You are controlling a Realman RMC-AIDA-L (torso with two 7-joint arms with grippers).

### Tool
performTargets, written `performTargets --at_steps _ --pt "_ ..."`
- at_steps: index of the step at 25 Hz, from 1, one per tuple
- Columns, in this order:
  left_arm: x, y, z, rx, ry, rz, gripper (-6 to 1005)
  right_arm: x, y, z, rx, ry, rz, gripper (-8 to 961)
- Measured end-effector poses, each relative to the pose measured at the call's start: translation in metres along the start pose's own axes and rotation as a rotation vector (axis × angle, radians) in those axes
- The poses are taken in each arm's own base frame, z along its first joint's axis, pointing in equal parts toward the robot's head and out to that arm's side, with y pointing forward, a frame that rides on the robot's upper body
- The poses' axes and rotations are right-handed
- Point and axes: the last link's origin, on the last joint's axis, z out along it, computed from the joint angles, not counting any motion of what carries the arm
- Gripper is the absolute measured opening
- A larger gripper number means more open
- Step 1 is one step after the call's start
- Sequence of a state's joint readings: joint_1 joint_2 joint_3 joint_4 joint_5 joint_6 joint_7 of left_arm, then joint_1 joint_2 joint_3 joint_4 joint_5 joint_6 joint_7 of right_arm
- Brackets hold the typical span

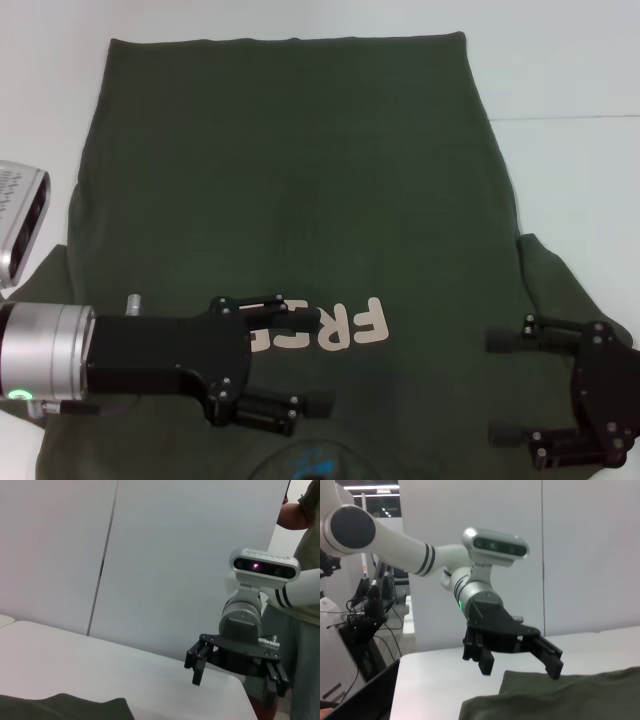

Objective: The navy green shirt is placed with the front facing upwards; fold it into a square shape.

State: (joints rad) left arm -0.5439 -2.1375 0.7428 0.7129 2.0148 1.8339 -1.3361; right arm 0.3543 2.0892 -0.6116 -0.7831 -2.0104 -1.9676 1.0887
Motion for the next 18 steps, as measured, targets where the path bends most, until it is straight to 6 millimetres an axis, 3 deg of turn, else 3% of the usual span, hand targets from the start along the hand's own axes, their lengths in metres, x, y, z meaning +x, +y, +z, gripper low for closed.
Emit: performTargets --at_steps 13,18 --pt "-0.002 0.000 -0.001 0.003 -0.005 -0.002 932 0.009 -0.004 0.008 0.010 0.027 0.022 864" --pt "-0.001 0.000 0.001 0.000 -0.006 -0.004 933 0.000 -0.022 0.000 0.107 0.049 0.117 863"
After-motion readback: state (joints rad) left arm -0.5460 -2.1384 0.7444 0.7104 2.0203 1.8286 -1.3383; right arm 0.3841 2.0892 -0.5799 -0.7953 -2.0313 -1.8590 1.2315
